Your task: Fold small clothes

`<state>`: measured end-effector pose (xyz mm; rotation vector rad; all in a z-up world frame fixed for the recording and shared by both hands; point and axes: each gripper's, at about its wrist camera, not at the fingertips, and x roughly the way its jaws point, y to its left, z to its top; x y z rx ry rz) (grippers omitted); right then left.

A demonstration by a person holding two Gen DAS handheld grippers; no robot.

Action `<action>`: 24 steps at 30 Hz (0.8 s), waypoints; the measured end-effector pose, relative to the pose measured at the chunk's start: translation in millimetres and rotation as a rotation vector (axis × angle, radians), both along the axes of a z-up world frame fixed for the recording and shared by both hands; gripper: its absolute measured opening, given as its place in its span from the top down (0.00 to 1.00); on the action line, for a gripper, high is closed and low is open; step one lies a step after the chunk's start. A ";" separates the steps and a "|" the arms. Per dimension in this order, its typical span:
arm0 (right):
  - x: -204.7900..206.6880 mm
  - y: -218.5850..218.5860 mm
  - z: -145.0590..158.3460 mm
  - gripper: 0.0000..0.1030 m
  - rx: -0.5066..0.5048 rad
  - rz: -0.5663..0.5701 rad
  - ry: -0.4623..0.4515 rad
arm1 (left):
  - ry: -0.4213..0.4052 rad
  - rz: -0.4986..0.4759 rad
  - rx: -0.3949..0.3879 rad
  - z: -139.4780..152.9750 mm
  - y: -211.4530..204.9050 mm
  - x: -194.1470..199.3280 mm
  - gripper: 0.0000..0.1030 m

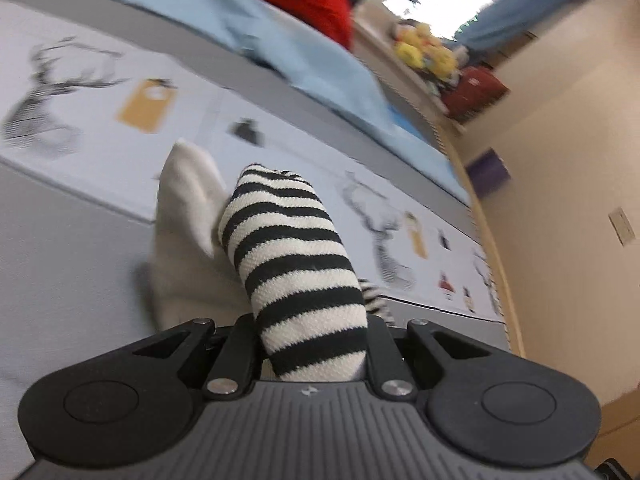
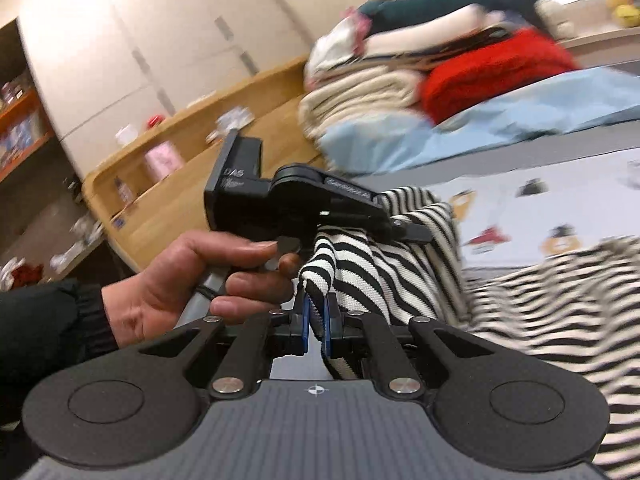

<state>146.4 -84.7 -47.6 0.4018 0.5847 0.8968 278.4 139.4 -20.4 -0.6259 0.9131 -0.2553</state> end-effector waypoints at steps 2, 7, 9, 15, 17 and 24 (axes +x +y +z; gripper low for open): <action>-0.5 -32.2 2.8 0.93 0.001 -0.069 0.001 | -0.016 -0.028 -0.012 2.3 -37.1 9.5 0.89; -8.4 -115.6 0.8 0.94 0.010 -0.264 0.040 | -0.061 -0.097 -0.049 3.3 -123.0 23.3 0.89; -14.1 -145.5 -1.0 0.94 0.012 -0.332 0.055 | -0.073 -0.145 -0.063 2.5 -154.1 25.2 0.87; -17.2 -200.0 -21.6 0.94 -0.053 -0.522 0.180 | -0.125 -0.235 -0.149 4.7 -185.0 23.2 0.51; -8.4 -207.1 -36.6 0.94 -0.125 -0.577 0.266 | -0.122 -0.221 -0.152 5.6 -174.0 21.2 0.51; 23.1 -212.2 -70.8 0.84 -0.232 -0.678 0.459 | -0.054 -0.231 -0.026 -1.1 -131.2 16.2 0.51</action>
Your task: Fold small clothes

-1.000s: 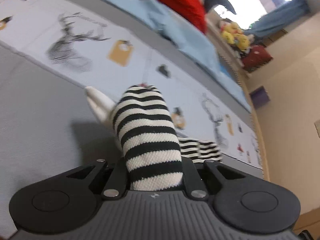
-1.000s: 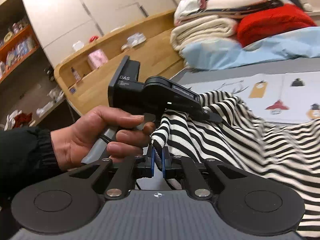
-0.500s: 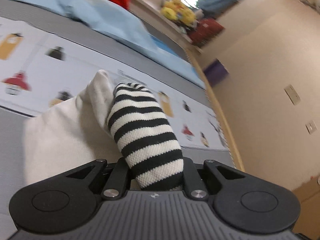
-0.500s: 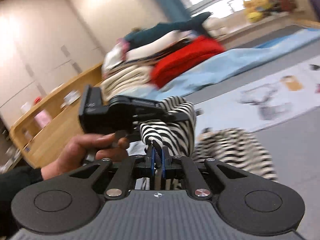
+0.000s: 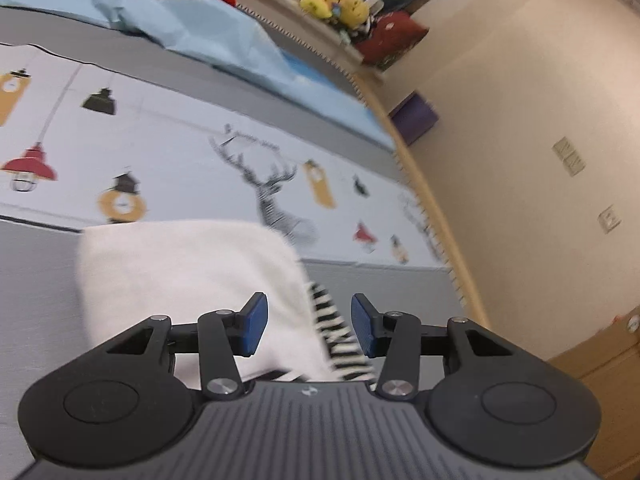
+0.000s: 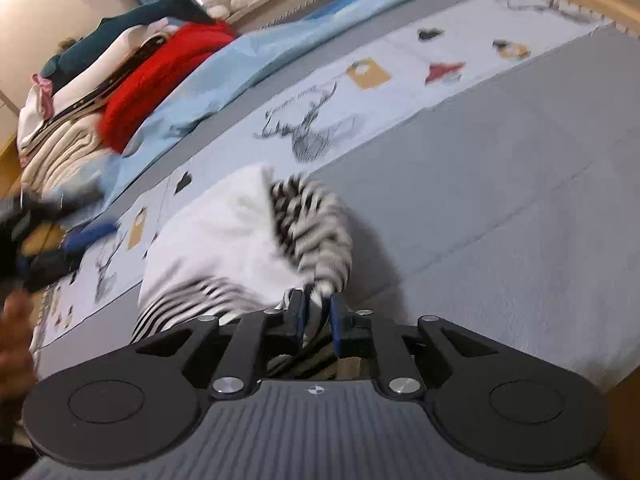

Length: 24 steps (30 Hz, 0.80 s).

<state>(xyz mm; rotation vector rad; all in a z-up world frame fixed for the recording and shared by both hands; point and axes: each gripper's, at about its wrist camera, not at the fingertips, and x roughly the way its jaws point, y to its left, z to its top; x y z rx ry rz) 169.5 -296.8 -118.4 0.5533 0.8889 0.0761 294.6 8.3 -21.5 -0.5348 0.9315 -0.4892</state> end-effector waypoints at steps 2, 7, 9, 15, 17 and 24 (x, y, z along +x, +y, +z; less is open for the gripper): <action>8.8 -1.2 5.5 0.68 -0.012 0.007 -0.026 | -0.004 -0.014 0.039 -0.3 5.1 -3.8 0.51; 33.2 4.1 17.5 0.59 -0.111 0.133 -0.092 | -0.021 -0.038 0.150 -4.1 16.1 -14.6 0.51; 44.0 6.7 11.0 0.57 -0.091 0.205 -0.066 | -0.024 -0.047 0.176 -4.5 19.0 -18.8 0.51; 58.7 19.1 -19.8 0.56 -0.068 0.272 0.102 | -0.020 -0.058 0.216 -8.0 20.5 -21.9 0.51; 57.8 22.5 -22.4 0.56 -0.088 0.284 0.117 | -0.017 -0.059 0.214 -9.3 21.1 -21.5 0.51; 47.3 24.8 -8.2 0.95 -0.109 0.329 0.032 | -0.021 -0.078 0.219 -7.3 18.4 -24.4 0.51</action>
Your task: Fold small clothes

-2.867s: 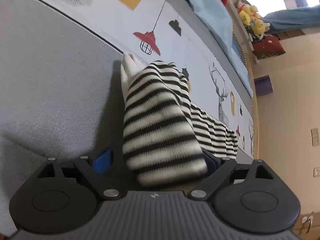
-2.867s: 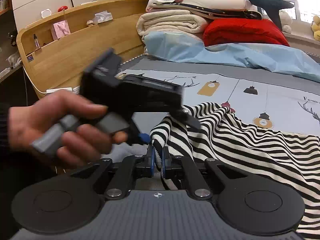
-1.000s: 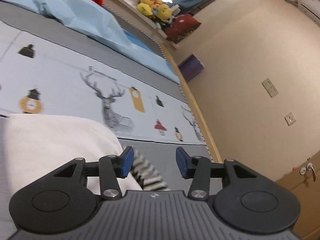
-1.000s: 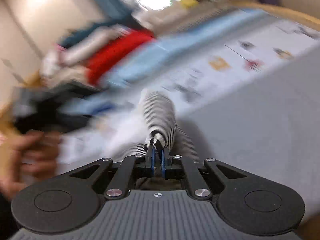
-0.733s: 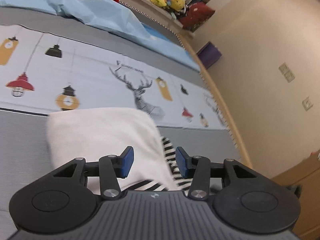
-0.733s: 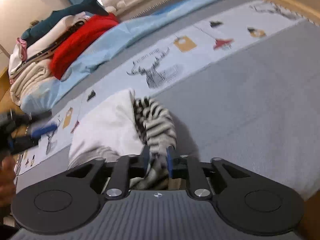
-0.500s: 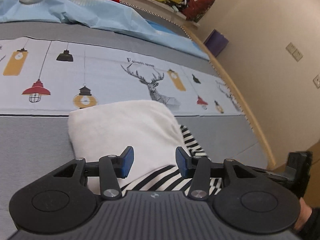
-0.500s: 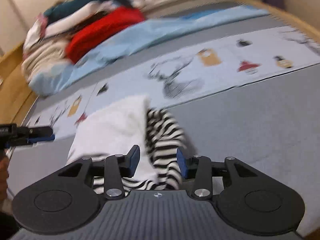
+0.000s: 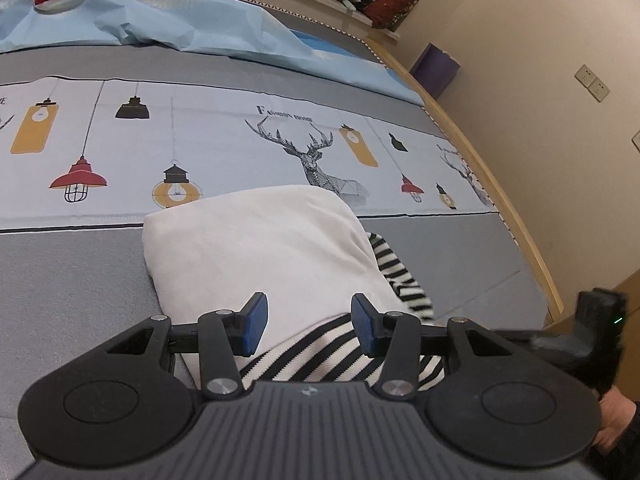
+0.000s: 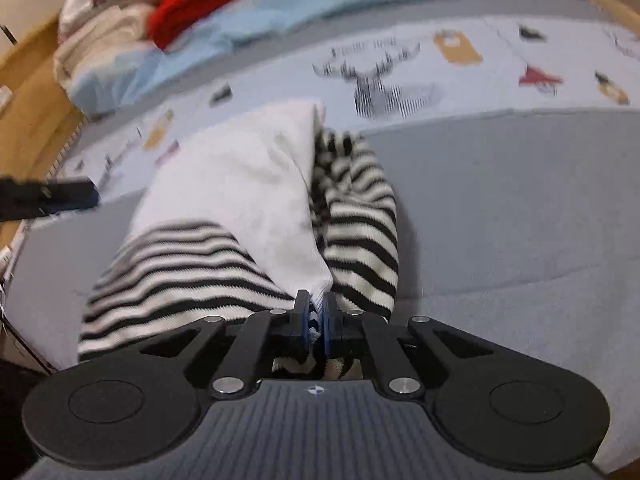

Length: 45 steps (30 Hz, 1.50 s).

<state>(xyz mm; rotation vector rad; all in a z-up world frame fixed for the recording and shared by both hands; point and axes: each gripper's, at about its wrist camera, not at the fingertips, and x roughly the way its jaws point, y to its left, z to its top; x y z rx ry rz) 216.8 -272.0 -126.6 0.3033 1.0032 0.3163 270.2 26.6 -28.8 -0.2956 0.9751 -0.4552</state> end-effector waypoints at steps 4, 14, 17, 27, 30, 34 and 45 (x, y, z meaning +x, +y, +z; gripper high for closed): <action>-13.7 -34.2 27.3 0.96 0.210 -0.102 -0.145 | 0.010 -0.038 -0.015 -0.9 -2.4 -0.7 0.51; -6.8 -47.0 -14.5 0.96 -0.021 -0.154 0.102 | 0.157 -0.414 0.150 -46.9 -56.4 -20.1 0.55; -1.8 -41.3 -18.9 0.96 -0.049 -0.136 0.118 | 0.165 -0.497 0.353 -77.8 -77.2 -29.2 0.55; 1.3 -29.9 -14.4 0.93 -0.105 -0.145 0.107 | 0.114 -0.515 0.345 -62.4 -71.2 -34.8 0.52; -4.6 -35.8 5.6 0.90 -0.073 -0.181 -0.026 | 0.084 -0.484 0.223 -42.1 -49.6 -34.3 0.52; -6.4 -24.2 14.8 0.90 0.035 -0.075 -0.099 | 0.125 -0.586 0.260 -56.1 -52.6 -45.4 0.57; 15.3 38.4 -9.6 0.90 -0.099 0.189 -0.024 | 0.119 -0.646 0.375 -75.8 -67.8 -55.1 0.54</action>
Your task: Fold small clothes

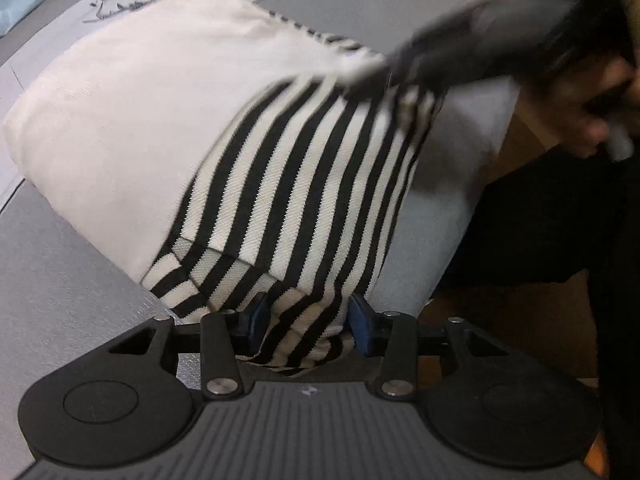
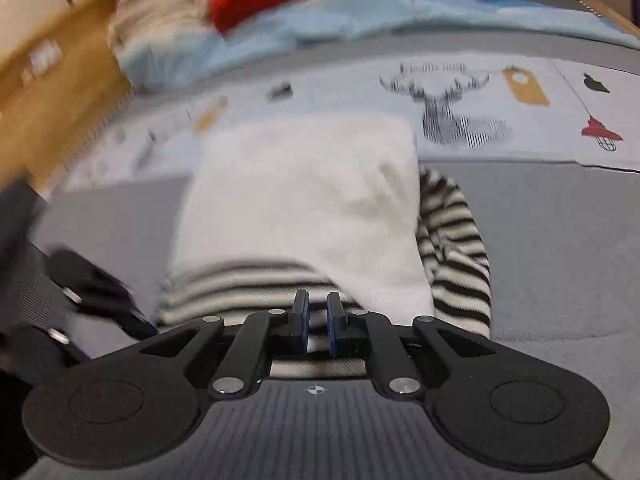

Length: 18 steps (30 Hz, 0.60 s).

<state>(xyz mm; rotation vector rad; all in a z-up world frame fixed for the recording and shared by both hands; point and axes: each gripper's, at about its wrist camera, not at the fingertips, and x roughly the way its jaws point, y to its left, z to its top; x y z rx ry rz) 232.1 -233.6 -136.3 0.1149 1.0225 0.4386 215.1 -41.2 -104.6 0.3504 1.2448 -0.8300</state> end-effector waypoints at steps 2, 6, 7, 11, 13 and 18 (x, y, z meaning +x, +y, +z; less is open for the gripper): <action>5.5 7.2 -17.7 0.91 -0.144 0.000 0.065 | 0.001 0.100 -0.120 18.2 21.7 12.8 0.54; 13.5 -1.7 -31.6 0.94 -0.186 -0.068 0.129 | -0.056 0.343 -0.331 44.5 59.3 42.9 0.55; 14.3 -3.3 -31.3 0.94 -0.178 -0.070 0.132 | -0.057 0.395 -0.350 44.9 64.3 51.4 0.56; 12.1 -2.6 -32.7 0.94 -0.199 -0.039 0.122 | -0.073 0.441 -0.188 12.6 55.5 68.1 0.61; 11.9 -5.0 -33.8 0.94 -0.191 -0.045 0.132 | -0.080 0.425 -0.103 -4.3 41.2 68.7 0.60; 15.7 -8.6 -28.6 0.93 -0.158 -0.078 0.147 | -0.039 0.556 -0.220 8.4 63.9 86.9 0.58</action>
